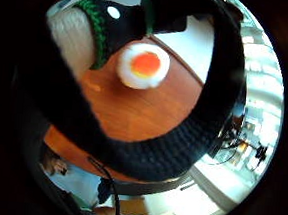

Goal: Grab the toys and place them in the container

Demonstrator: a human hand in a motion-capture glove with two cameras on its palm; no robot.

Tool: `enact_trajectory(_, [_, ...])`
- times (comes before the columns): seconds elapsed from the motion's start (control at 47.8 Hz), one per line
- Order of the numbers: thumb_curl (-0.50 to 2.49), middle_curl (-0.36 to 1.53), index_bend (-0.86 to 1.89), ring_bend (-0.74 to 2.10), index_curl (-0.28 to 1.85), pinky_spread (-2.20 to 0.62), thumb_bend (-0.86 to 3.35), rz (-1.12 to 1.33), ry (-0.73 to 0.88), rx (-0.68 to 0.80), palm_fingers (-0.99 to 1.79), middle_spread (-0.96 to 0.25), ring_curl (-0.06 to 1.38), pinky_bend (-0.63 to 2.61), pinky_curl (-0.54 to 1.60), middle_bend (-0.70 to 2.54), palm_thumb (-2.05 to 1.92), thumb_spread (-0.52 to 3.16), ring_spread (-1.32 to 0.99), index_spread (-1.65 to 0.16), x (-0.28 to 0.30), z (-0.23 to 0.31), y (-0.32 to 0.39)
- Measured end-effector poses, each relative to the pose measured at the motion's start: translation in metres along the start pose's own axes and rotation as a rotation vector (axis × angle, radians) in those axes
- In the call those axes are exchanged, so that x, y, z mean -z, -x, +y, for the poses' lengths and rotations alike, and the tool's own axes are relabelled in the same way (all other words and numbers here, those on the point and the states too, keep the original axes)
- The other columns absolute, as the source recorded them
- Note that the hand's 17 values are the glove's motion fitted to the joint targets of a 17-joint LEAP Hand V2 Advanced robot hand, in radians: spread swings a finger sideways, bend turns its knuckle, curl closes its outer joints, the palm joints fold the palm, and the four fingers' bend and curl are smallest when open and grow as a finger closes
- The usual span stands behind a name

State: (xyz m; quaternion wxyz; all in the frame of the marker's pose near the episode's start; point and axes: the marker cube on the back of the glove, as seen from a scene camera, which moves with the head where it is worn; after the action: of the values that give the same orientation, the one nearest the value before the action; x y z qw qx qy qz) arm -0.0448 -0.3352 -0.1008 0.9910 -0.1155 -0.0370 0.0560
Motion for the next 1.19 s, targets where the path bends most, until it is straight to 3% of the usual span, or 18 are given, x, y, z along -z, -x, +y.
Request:
enact_trajectory(0.125, [0.23, 0.39, 0.16, 0.19, 0.31, 0.05, 0.01, -0.006, 0.028, -0.157, -0.14, -0.03, 0.26, 1.20, 0.29, 0.15, 0.00, 1.30, -0.04, -0.32, -0.047, -0.028, -0.051])
enact_trajectory(0.251, [0.25, 0.35, 0.17, 0.14, 0.31, 0.05, 0.01, 0.028, 0.084, -0.172, -0.18, -0.02, 0.24, 1.26, 0.29, 0.11, 0.04, 1.33, -0.03, -0.32, -0.082, -0.044, -0.075])
enact_trajectory(0.376, [0.28, 0.30, 0.18, 0.13, 0.32, -0.02, 0.10, 0.042, -0.106, -0.099, -0.12, -0.01, 0.21, 1.43, 0.33, 0.08, 0.16, 1.50, -0.02, -0.32, -0.087, -0.052, -0.079])
enact_trajectory(0.481, [0.32, 0.30, 0.36, 0.40, 0.34, -0.18, 0.27, -0.054, -0.264, -0.044, 0.62, -0.03, 0.25, 1.35, 0.29, 0.21, 0.36, 1.70, -0.07, -0.31, -0.066, -0.049, -0.073])
enact_trajectory(0.565, [0.36, 0.32, 0.39, 0.53, 0.37, -0.24, 0.40, -0.127, -0.314, 0.013, 0.77, -0.04, 0.30, 1.30, 0.29, 0.20, 0.49, 1.70, -0.10, -0.30, -0.045, -0.039, -0.057])
enact_trajectory(0.815, [0.44, 0.36, 0.40, 0.67, 0.46, -0.33, 0.68, -0.330, -0.378, 0.315, 0.90, -0.06, 0.40, 1.22, 0.32, 0.21, 0.71, 1.66, -0.17, -0.26, 0.049, 0.007, 0.067])
enact_trajectory(1.004, [0.47, 0.39, 0.37, 0.67, 0.49, -0.35, 0.82, -0.335, -0.326, 0.575, 0.92, -0.07, 0.41, 1.18, 0.33, 0.20, 0.76, 1.63, -0.18, -0.25, 0.106, 0.044, 0.200])
enact_trajectory(1.192, [0.49, 0.41, 0.34, 0.67, 0.51, -0.37, 0.91, -0.299, -0.276, 0.671, 0.97, -0.07, 0.42, 1.15, 0.34, 0.20, 0.75, 1.62, -0.19, -0.24, 0.119, 0.051, 0.278])
